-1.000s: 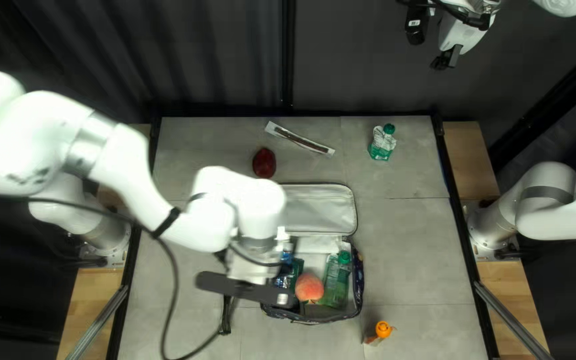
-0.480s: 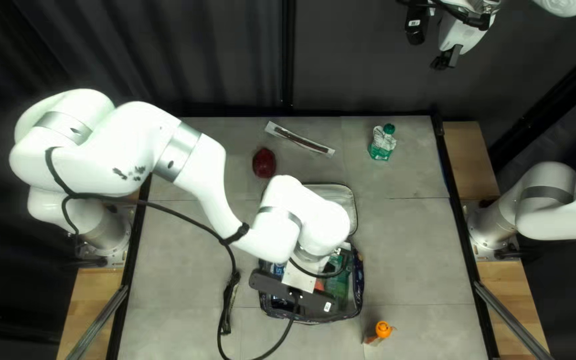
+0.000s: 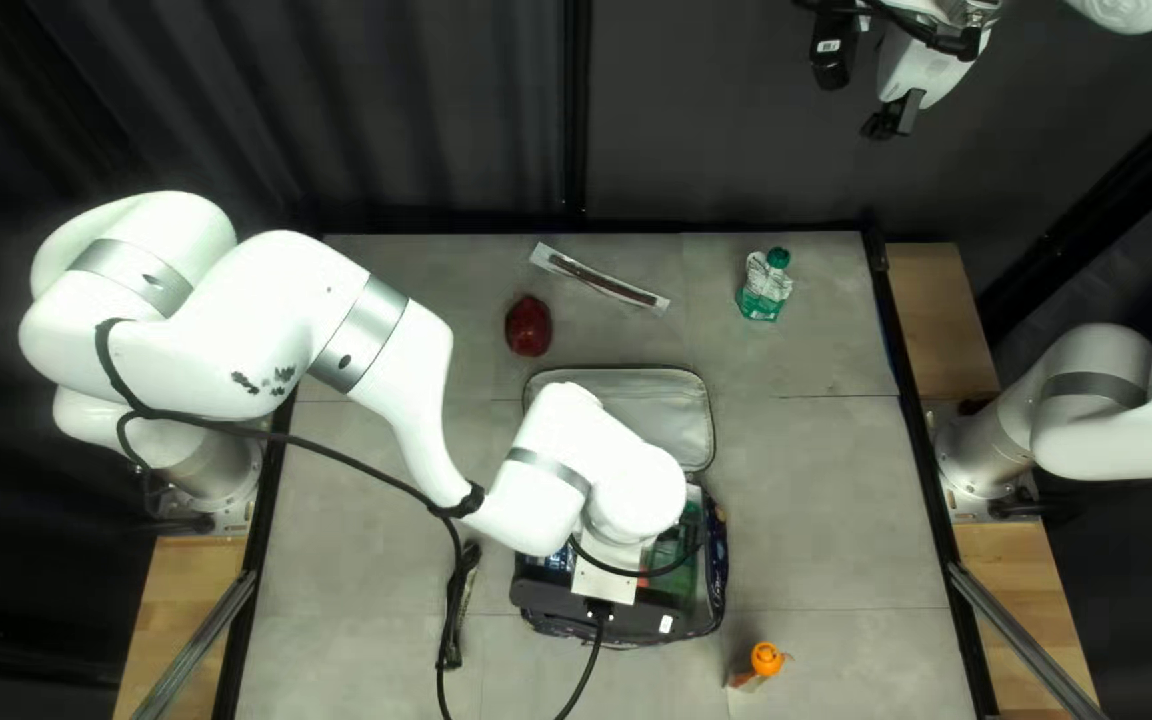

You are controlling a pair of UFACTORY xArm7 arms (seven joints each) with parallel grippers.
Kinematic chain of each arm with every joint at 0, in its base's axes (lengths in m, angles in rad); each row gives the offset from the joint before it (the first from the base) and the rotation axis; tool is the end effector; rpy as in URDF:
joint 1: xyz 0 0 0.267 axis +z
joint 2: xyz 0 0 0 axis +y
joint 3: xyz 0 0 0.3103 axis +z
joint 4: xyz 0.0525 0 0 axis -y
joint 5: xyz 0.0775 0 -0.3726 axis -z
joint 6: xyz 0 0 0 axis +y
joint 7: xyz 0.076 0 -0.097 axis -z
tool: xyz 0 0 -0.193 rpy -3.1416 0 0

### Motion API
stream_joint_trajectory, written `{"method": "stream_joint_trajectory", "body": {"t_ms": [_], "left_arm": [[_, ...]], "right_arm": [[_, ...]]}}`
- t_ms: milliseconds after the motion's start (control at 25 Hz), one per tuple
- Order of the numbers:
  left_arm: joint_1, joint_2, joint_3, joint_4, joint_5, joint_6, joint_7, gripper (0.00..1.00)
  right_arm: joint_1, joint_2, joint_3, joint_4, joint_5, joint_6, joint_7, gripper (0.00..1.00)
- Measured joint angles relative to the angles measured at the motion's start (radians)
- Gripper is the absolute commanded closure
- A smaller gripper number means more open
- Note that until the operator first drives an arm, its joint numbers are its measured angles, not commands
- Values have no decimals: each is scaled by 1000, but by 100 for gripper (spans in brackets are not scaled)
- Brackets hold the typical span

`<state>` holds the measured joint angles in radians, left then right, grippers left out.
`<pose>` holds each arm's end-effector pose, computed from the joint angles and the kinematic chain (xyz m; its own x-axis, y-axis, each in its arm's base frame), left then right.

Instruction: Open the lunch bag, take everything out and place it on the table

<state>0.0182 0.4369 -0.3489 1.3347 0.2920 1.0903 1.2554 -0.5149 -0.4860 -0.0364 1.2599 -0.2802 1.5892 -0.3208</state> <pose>0.5341 -0.1282 0.0680 -0.1598 -0.9780 -0.1344 -0.9815 0.1429 0.1273 0.2753 -0.2655 0.4422 0.9680 -0.2417 0.0677 -0.2509 -0.9229 0.2922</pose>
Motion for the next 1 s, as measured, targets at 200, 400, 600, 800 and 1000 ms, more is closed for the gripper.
{"method": "stream_joint_trajectory", "body": {"t_ms": [200, 400, 600, 800, 1000], "left_arm": [[-1, 15, 11, -47, 19, -59, -20, 0], [-4, 13, 18, -75, 37, -85, -38, 0], [-7, 13, 24, -91, 50, -102, -51, 0], [-8, 19, 31, -106, 61, -123, -64, 0], [-7, 10, 37, -128, 67, -135, -78, 0]], "right_arm": [[0, 0, 0, 0, 0, 0, 0, 0], [0, 0, 0, 0, 0, 0, 0, 0], [0, 0, 0, 0, 0, 0, 0, 0], [0, 0, 0, 0, 0, 0, 0, 0], [0, 0, 0, 0, 0, 0, 0, 0]]}}
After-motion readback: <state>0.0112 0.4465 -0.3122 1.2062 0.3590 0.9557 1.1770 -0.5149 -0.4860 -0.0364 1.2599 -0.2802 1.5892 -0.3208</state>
